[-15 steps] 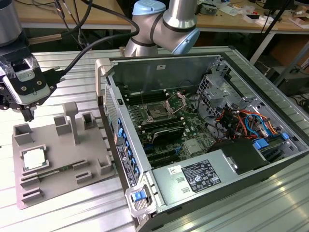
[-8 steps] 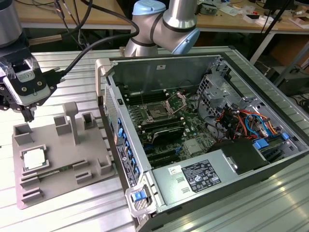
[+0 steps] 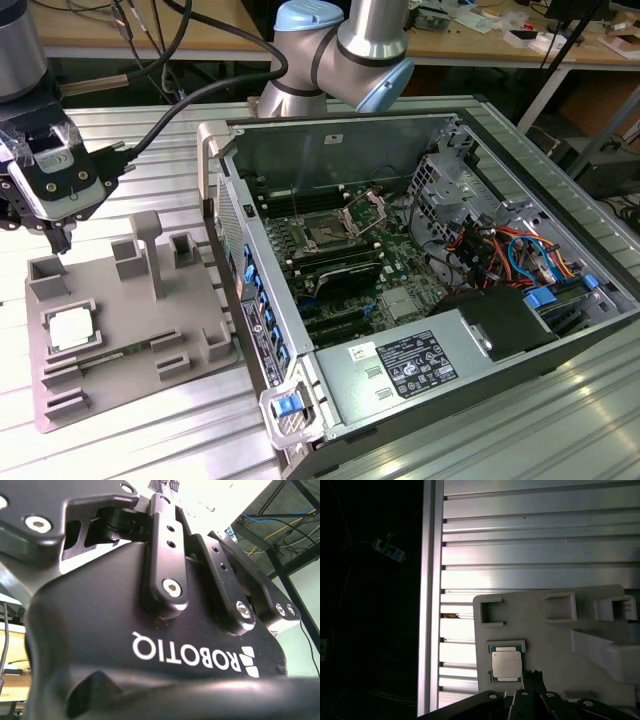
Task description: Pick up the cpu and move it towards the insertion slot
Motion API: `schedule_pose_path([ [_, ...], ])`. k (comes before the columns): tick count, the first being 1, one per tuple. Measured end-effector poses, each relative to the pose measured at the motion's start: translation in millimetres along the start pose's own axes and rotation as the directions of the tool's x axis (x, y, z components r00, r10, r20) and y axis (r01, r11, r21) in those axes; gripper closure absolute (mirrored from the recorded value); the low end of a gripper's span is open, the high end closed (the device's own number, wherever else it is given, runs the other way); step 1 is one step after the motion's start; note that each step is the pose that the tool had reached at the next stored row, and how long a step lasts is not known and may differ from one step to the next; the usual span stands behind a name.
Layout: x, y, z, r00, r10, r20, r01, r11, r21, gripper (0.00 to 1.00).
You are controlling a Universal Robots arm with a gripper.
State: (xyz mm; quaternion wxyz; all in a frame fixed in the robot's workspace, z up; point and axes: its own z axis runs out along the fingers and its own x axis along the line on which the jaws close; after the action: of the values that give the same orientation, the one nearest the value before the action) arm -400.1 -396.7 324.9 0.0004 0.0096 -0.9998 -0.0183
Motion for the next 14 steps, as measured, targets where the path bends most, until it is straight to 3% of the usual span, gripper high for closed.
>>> schedule_pose_path([
  [14, 0.0, -0.1, 3.1, 1.0000, 0.000, 0.0000, 0.000, 1.0000, 0.0001, 0.89],
])
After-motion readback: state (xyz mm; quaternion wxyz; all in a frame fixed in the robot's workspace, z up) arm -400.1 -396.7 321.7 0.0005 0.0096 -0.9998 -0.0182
